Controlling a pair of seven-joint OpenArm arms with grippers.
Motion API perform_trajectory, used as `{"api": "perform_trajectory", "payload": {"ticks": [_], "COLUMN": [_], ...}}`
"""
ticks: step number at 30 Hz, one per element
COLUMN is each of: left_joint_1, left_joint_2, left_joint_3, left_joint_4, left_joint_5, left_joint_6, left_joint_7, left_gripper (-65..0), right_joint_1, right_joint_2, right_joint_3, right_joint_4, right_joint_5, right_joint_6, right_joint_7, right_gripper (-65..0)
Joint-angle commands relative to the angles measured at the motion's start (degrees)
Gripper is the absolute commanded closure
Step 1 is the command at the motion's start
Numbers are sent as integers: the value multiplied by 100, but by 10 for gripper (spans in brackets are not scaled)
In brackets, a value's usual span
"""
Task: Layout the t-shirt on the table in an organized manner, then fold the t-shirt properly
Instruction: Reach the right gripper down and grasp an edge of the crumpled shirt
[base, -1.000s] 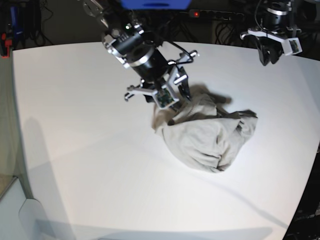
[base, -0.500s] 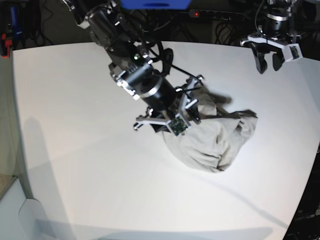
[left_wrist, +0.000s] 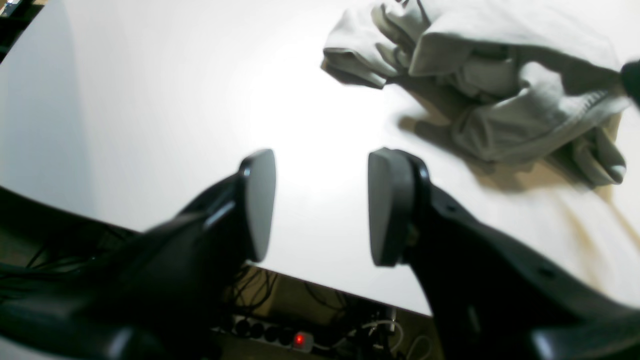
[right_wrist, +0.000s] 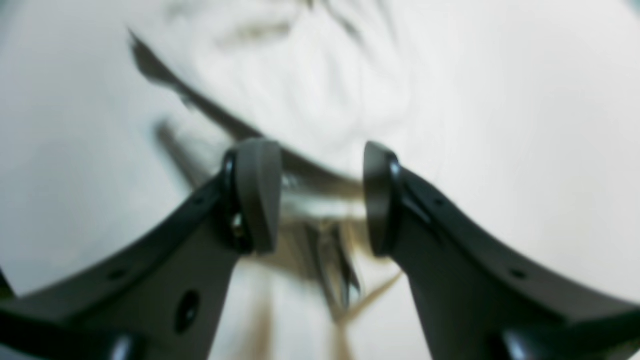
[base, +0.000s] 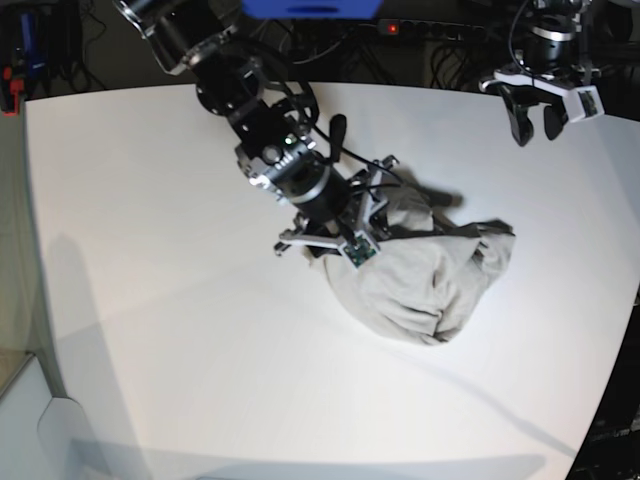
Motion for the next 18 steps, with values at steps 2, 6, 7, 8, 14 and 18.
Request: {"api": "perform_trajectory", "payload": {"ticks": [2,6,7,8,14,18], "left_joint_1": [49,49,49,49,31,-30], "left_joint_2": [-29,-29,-29,-29,-29,-29], "left_joint_3": [-40,-40,-40,-40,-23,-14], "left_joint_4": [87,87,87,87,87,78], "left_joint_5": [-22,-22,-22,-22,-22,-22], "left_joint_6": [23,23,23,23,23,23], "left_joint_7": [-149,-149,-149,-149,-149,-149], "left_gripper": [-293,-293,-293,-293,-293,-293], "right_joint_1": [98,98,107,151,326,388], "right_joint_2": [-53,-53,-53,-53,-53,-62], "right_joint_3": [5,5,5,5,14,14], "right_joint_4": [4,-57,-57,-57,-295,-471], "right_joint_5": [10,10,10,10,10,10], "right_joint_6": [105,97,97,97,97,88], "right_joint_7": [305,358,358,358,358,367], "right_gripper": [-281,-281,-281,-281,-281,-281]}}
